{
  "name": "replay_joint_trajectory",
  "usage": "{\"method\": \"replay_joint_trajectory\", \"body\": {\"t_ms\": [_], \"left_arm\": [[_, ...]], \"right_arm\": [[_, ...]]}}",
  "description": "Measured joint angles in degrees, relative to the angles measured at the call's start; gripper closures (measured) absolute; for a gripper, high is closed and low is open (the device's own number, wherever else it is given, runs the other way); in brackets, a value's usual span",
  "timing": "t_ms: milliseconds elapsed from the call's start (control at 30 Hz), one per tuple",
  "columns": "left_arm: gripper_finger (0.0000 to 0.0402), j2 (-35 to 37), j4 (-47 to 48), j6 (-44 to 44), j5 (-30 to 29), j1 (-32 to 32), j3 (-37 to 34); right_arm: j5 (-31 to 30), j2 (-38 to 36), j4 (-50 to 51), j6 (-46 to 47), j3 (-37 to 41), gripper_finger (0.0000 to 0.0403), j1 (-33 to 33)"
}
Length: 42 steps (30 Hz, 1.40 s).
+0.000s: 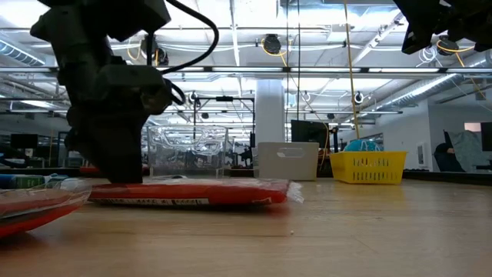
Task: Pick & Place Food Item
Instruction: Put the top popcorn bag pack into the gray bin
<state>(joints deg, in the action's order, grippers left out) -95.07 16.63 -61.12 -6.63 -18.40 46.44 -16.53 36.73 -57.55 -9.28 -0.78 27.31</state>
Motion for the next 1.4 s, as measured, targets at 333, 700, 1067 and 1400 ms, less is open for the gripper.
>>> {"method": "replay_joint_trajectory", "body": {"t_ms": [333, 700, 1067, 1400], "left_arm": [[0.025, -0.1, -0.6, 1.9, -0.1, 1.8, 0.0], [0.0389, -0.2, -0.5, 6.7, -1.5, 1.8, 0.0], [0.04, 4.4, 0.5, 10.0, -5.8, 1.8, 0.0], [0.0401, 18.3, 1.1, 15.9, -14.9, -0.3, 0.0]], "right_arm": [[0.0, 0.0, 0.0, 0.0, 0.0, 0.0234, 0.0], [0.1, 0.0, 0.1, 0.0, 0.0, 0.0234, 0.0], [0.1, 0.0, 0.0, 1.1, 0.0, 0.0234, 0.0], [0.1, 0.0, 0.0, 6.0, 0.0, 0.0234, 0.0]]}}
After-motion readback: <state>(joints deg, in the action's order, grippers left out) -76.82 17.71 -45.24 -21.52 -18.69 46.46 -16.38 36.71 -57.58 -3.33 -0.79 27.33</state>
